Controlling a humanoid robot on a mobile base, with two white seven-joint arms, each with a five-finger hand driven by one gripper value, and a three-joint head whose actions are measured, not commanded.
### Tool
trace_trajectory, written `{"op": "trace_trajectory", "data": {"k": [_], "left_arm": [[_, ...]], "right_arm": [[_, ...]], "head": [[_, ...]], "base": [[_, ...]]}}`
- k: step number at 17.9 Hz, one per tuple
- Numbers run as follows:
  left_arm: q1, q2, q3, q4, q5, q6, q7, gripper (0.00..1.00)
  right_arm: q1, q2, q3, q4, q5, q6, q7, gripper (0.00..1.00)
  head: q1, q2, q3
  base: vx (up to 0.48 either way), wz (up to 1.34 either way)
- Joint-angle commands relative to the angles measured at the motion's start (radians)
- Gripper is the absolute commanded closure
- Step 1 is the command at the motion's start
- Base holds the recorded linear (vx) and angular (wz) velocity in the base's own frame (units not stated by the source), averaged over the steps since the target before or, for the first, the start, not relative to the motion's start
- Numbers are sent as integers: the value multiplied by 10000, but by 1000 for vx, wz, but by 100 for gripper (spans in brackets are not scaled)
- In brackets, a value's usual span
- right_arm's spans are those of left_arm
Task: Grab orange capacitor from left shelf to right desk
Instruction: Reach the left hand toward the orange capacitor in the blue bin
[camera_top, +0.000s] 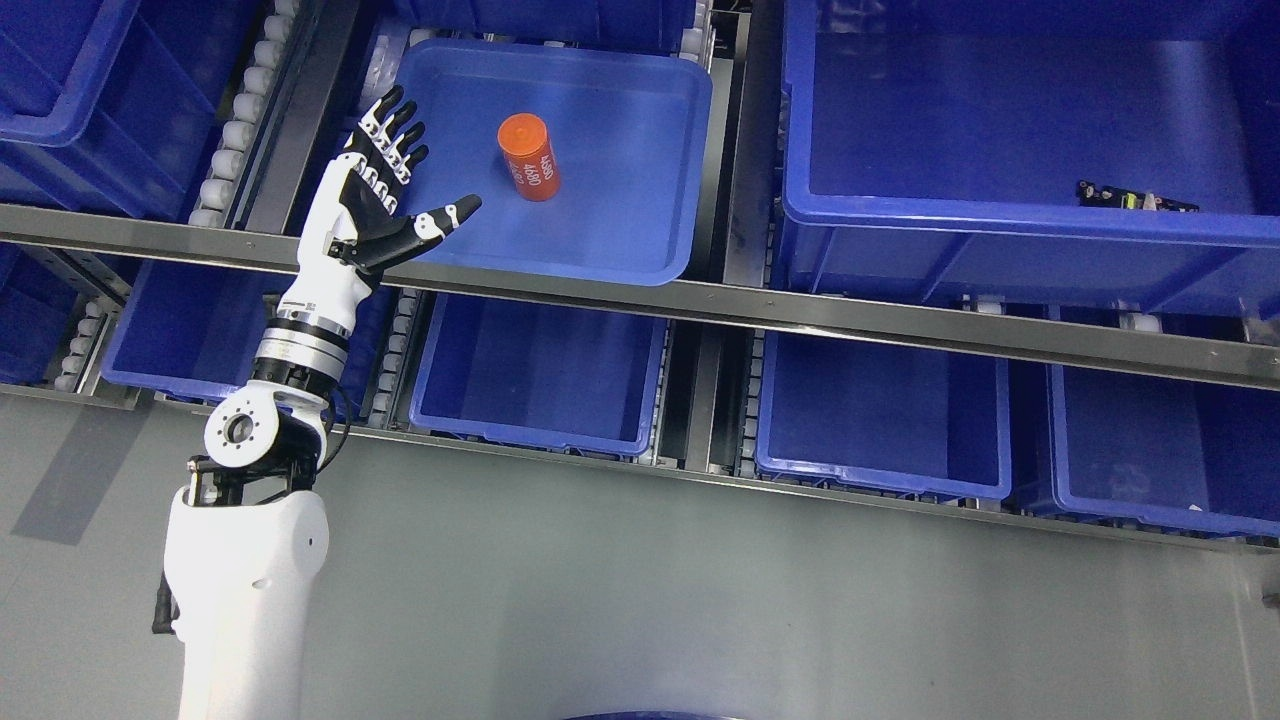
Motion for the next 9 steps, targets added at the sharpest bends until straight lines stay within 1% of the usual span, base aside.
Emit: {"op": "trace_trajectory", "data": {"k": [1, 3, 9], "left_arm": [[38, -177, 20, -93, 0, -21, 24, 0], [7, -208, 20, -93, -15, -21, 24, 0], [252, 6, -26, 45, -229, -297, -37, 0]], "right_arm": [[199, -175, -123, -175, 31, -4, -6, 0], [199, -175, -123, -175, 31, -19, -6, 0], [199, -175, -123, -175, 31, -4, -6, 0]], "head": [[0, 0, 0], [0, 0, 0], [0, 0, 0]], "base": [[0, 0], [0, 0], [0, 0]]}}
